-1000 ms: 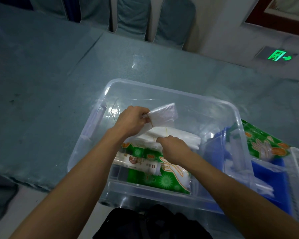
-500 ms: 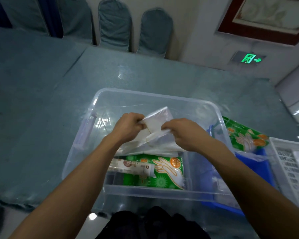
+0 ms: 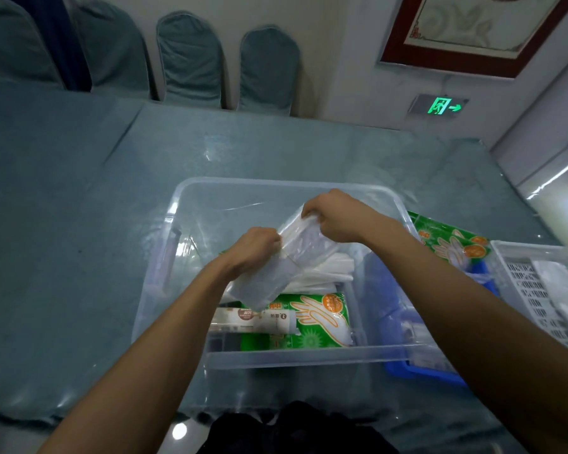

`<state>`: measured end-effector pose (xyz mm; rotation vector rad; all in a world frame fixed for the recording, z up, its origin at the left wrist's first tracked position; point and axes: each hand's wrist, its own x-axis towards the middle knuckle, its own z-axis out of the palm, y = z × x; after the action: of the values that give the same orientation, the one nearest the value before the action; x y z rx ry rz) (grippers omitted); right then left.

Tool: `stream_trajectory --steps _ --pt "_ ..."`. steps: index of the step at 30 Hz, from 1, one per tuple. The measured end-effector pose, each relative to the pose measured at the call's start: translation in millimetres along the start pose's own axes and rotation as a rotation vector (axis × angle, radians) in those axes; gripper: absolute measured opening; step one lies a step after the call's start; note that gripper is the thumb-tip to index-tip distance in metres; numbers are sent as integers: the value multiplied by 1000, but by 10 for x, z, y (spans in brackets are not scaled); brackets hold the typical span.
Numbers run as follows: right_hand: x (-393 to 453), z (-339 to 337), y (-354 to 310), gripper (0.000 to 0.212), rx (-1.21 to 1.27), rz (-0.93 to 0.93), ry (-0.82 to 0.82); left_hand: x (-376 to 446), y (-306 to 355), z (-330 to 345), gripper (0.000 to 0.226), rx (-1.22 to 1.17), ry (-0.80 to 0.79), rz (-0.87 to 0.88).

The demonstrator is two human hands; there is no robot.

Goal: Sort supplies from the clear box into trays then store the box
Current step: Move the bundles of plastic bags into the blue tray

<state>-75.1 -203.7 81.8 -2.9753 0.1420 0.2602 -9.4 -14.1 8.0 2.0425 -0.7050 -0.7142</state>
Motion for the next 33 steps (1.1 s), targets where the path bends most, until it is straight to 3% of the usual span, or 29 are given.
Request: stream_trajectory --steps 3,8,12,16,19,23,26,29,33 --pt "50 26 -25 51 22 31 -16 10 -45 30 47 -120 -46 -58" --pt "82 100 -16 38 85 48 15 77 -162 73 37 -37 -38 -60" --pt "0 194 43 27 237 98 173 94 -201 91 33 -16 10 -68" --pt "-184 341 26 31 392 224 463 115 -224 87 33 -24 126 -76" --pt "-326 507 -13 40 504 344 527 146 -209 62 22 -214 237 -114" --pt "-474 631 -127 55 748 447 396 144 -75 84 15 -482 319 -93" --pt "-540 624 -188 55 901 412 369 105 123 147 18 -571 253 -34" --pt "-582 541 -151 42 960 402 451 95 363 233 23 -623 202 15" --pt "-758 356 19 41 1033 399 591 99 798 380 26 -745 148 50"
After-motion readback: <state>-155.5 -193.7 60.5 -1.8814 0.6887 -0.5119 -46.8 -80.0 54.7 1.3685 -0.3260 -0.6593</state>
